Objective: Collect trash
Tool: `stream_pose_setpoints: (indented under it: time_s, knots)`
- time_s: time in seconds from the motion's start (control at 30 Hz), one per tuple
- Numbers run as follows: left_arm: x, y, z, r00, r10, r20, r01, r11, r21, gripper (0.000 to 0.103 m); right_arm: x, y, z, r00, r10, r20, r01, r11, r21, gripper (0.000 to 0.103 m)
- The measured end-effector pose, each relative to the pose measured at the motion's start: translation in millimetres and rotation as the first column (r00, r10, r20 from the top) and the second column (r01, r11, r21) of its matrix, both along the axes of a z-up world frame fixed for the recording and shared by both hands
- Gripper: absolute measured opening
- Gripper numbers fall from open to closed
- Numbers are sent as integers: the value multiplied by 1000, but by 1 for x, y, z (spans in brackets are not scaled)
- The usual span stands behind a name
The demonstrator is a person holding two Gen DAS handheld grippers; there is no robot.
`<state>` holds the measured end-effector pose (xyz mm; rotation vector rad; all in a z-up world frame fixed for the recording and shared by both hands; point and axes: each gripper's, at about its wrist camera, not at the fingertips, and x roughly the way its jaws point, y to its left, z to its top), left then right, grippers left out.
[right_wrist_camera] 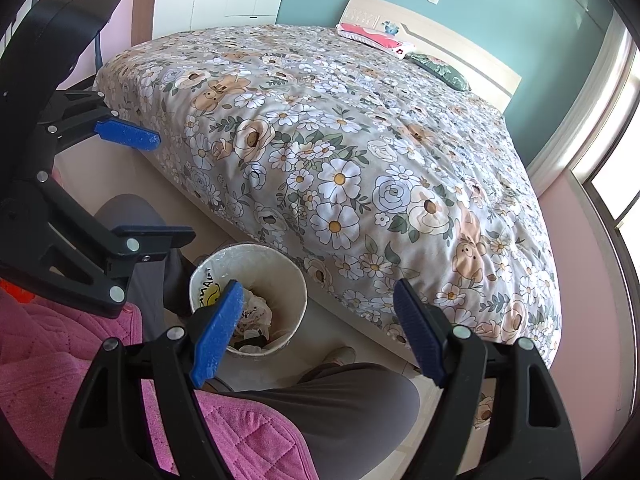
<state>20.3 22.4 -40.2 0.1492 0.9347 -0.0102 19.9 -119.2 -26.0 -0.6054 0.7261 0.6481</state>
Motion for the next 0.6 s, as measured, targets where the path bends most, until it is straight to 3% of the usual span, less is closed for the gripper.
stream_pose_setpoints:
  time_s: [0.6]
  knots:
    - [0, 0, -1, 1000, 3, 3, -3, 1000, 5, 92, 2, -4, -3, 1000, 10, -6, -10, 1000, -2, 77]
